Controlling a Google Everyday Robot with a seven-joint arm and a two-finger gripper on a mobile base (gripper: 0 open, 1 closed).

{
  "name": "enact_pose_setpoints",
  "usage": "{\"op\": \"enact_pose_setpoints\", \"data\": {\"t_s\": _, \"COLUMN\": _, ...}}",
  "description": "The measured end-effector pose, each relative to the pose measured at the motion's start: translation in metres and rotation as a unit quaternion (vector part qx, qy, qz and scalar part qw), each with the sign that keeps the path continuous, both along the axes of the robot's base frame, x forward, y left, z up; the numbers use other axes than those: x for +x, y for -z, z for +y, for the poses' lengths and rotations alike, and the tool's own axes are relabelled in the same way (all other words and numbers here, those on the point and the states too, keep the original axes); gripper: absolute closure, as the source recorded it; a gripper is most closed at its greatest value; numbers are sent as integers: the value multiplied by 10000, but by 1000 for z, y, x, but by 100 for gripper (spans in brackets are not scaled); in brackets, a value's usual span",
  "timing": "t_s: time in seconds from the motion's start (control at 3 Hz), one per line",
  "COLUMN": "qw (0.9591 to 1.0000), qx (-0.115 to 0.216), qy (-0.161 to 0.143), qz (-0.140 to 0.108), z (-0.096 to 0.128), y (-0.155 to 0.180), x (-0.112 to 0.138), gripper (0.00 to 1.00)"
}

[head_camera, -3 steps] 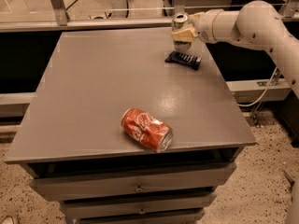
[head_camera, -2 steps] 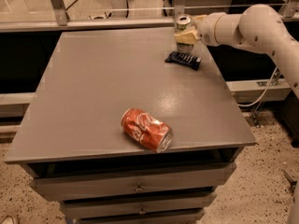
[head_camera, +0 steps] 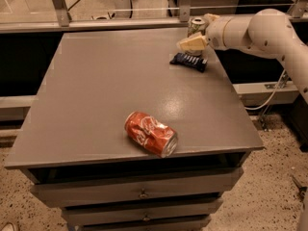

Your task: Move 7up can near rxbar blueberry

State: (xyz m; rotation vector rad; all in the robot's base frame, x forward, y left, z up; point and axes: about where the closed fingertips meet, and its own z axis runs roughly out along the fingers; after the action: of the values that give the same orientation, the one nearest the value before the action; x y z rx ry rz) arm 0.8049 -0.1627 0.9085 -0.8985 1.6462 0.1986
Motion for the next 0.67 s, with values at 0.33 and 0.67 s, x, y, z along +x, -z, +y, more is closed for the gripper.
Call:
{"op": "enact_pose_setpoints", "data": {"t_s": 0.33, "qw": 10000, "qx": 33, "qy": 8, "qz": 22, "z": 0, "y": 1, "x": -1, "gripper": 0}}
{"op": "enact_pose_setpoints", "data": {"t_s": 0.67, "qw": 10000, "qx": 62, "qy": -48, "qz": -18, "z": -5, "y": -4, "x": -16, "gripper": 0}}
